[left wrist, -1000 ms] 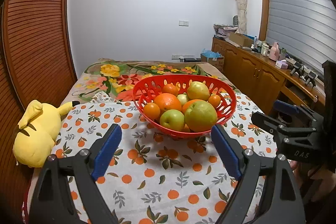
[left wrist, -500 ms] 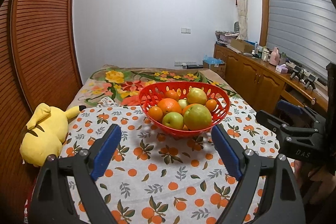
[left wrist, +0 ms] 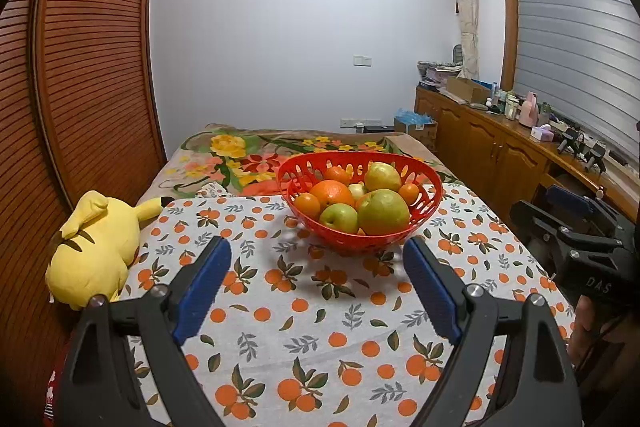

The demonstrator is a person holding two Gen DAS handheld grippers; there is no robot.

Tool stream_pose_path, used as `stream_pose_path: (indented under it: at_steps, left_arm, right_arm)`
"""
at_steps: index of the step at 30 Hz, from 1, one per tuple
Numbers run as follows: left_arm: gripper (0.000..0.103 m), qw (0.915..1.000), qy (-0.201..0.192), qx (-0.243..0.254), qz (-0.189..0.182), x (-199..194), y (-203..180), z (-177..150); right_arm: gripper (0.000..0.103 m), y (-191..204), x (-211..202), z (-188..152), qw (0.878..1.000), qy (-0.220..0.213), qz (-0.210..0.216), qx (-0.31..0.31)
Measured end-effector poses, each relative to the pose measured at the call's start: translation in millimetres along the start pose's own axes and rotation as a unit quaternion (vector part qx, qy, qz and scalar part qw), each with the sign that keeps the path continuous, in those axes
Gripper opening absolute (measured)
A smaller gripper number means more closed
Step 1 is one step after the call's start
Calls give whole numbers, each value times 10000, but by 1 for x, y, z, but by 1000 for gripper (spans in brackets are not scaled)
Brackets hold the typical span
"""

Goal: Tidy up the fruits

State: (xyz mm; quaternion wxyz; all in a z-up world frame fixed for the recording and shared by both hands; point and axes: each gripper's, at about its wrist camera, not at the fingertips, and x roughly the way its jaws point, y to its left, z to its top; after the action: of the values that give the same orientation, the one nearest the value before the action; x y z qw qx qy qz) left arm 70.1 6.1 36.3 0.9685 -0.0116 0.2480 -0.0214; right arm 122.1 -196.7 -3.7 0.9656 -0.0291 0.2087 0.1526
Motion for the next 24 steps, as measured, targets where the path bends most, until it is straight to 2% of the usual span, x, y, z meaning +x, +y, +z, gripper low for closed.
stream_pose_path:
  at_steps: [24]
  left_arm:
    - [88,10000,-2,36,1,-1,0,-4]
  right_arm:
    - [95,0,-2,-1,10000,-29,-31,-1]
